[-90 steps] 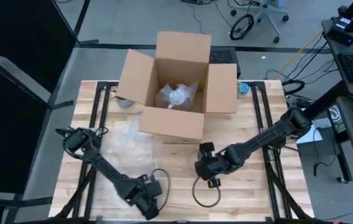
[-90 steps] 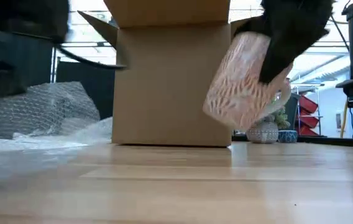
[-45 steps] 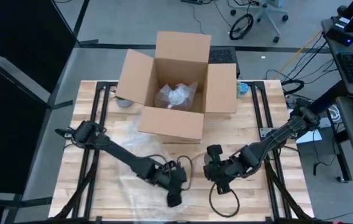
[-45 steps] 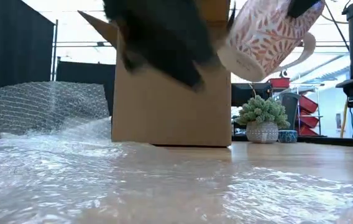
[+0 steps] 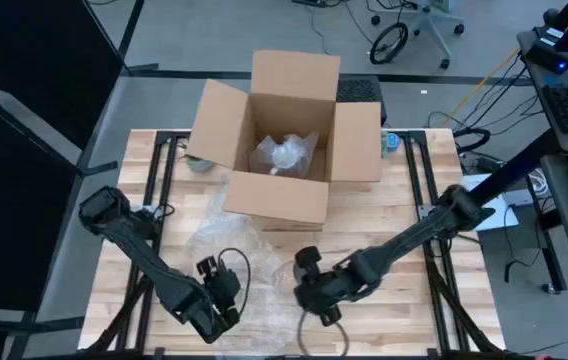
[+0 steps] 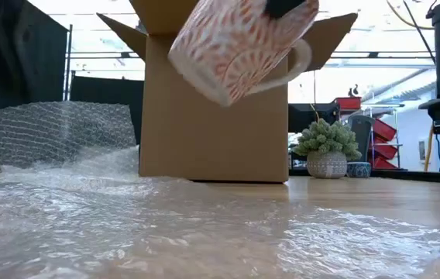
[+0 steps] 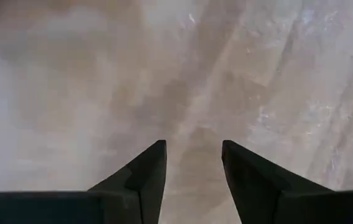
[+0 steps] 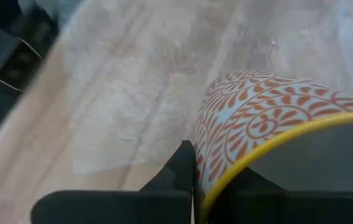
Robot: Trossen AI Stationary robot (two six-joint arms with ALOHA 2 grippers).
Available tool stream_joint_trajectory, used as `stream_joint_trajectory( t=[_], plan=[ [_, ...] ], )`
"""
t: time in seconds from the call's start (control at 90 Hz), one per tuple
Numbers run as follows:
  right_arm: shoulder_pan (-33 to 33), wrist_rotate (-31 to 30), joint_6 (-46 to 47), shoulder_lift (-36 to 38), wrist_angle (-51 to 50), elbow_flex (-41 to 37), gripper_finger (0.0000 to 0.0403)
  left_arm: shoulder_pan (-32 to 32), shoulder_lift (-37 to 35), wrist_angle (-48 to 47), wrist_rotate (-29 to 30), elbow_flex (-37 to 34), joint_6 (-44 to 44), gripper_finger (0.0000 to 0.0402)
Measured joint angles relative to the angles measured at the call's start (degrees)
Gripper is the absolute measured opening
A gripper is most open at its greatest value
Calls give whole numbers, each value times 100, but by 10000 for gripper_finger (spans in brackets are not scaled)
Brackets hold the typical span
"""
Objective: Wrap mug
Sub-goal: Wrap the orange mug with bubble wrap
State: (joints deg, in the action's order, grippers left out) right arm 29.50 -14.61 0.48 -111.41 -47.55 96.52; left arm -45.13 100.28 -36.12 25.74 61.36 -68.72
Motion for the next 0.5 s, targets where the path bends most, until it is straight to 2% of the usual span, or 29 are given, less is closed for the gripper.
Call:
stream_joint_trajectory(
  t=[0.111, 0.222, 0.322, 0.5],
  plan=[
    [-66, 8, 70, -504, -1155, 785, 0, 122, 256, 1648, -322, -658, 57, 145],
    [-112, -27, 74, -775, -1648, 1268, 0, 457, 481, 2414, -227, -763, 516, 145],
    [-111, -42, 148, -799, -1727, 1368, 3, 840, 617, 3002, -204, -763, 1130, 145],
    [-115, -2, 279, -796, -2004, 1370, 5, 1410, 761, 4582, -259, -699, 2261, 145]
  ],
)
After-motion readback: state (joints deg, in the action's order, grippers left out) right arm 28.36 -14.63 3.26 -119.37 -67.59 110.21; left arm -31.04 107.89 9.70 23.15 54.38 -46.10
